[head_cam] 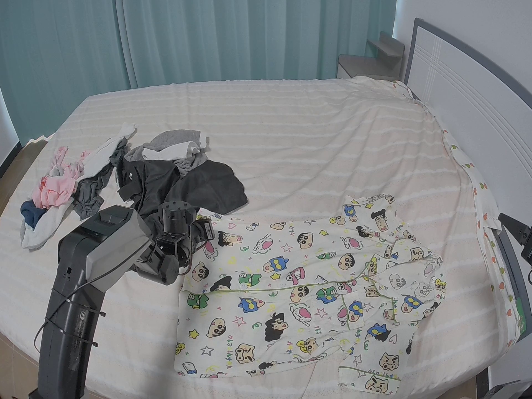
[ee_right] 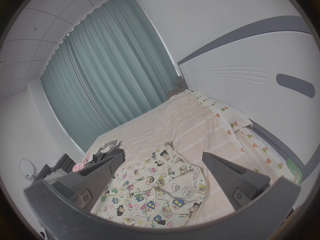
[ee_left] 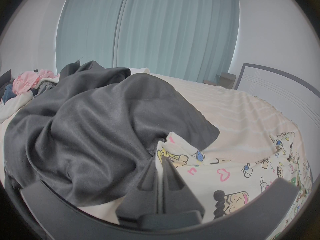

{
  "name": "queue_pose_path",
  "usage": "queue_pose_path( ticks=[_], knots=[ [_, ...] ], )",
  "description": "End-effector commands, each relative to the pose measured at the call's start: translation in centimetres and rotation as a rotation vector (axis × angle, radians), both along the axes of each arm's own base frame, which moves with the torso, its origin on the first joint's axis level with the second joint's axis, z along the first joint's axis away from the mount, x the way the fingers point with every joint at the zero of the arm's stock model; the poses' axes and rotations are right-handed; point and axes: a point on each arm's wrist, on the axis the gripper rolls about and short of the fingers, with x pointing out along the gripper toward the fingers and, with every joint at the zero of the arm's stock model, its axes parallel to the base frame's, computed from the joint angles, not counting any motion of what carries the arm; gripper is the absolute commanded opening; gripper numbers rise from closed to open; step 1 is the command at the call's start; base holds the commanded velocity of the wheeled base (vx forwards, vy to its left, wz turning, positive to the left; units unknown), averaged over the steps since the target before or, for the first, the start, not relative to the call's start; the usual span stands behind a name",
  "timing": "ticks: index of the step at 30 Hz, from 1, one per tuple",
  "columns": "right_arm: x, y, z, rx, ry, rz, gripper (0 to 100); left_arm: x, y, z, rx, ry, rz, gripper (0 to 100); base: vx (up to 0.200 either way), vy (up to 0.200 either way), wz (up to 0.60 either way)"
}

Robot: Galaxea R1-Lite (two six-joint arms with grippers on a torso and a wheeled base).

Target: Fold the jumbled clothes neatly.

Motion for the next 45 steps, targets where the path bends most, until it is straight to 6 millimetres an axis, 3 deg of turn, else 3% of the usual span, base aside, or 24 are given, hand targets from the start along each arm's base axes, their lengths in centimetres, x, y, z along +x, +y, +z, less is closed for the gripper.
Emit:
queue_pose_path(
  ticks=[1, 11, 17, 26, 31, 32, 35, 38, 41, 42, 45],
  knots=[
    [0.0, 0.0, 0.0, 0.001, 0.002, 0.001, 100, 0.4, 0.3, 1.7, -0.008, -0.048, 0.01, 0, 0.0, 0.0, 0.0],
    [0.0, 0.0, -0.2, 0.0, 0.006, 0.001, 100, 2.3, 1.0, 3.7, 0.0, -0.139, 0.046, 0, 0.0, 0.0, 0.0],
    [0.0, 0.0, -0.2, -0.013, 0.007, 0.001, 100, 3.6, 0.9, 3.5, 0.035, -0.171, 0.069, 0, 0.0, 0.0, 0.0],
    [0.0, 0.0, -0.3, -0.012, 0.009, 0.001, 100, 3.9, 0.9, 3.1, 0.05, -0.164, 0.079, 0, 0.0, 0.0, 0.0],
    [0.0, 0.0, -0.3, -0.011, 0.01, 0.003, 100, 2.9, 1.1, 2.6, 0.068, -0.114, 0.092, 0, 0.0, 0.0, 0.0],
    [0.0, 0.0, -0.3, -0.013, 0.01, 0.003, 100, 2.8, 1.1, 2.6, 0.066, -0.114, 0.093, 100, 0.0, 0.0, 0.0],
    [0.0, 0.0, -0.3, -0.011, 0.012, 0.003, 100, 2.5, 1.2, 3.3, 0.065, -0.115, 0.096, 100, 0.0, 0.0, 0.0],
    [0.0, 0.0, -0.3, -0.011, 0.012, 0.003, 100, 0.5, 1.9, 5.0, 0.08, -0.065, 0.101, 100, 0.0, 0.0, 0.0],
    [0.0, 0.0, -0.3, -0.011, 0.012, 0.003, 100, -3.1, 2.6, 7.2, 0.085, 0.017, 0.092, 100, 0.0, 0.0, 0.0],
    [0.0, 0.0, -0.3, -0.011, 0.012, 0.003, 100, -3.1, 2.6, 7.2, 0.085, 0.017, 0.092, 100, 0.0, 0.0, 0.0],
    [-0.1, 0.1, -0.6, -0.007, 0.021, 0.005, 100, -7.3, 3.4, 9.2, 0.054, 0.069, 0.082, 100, 0.0, 0.0, 0.0]
  ],
)
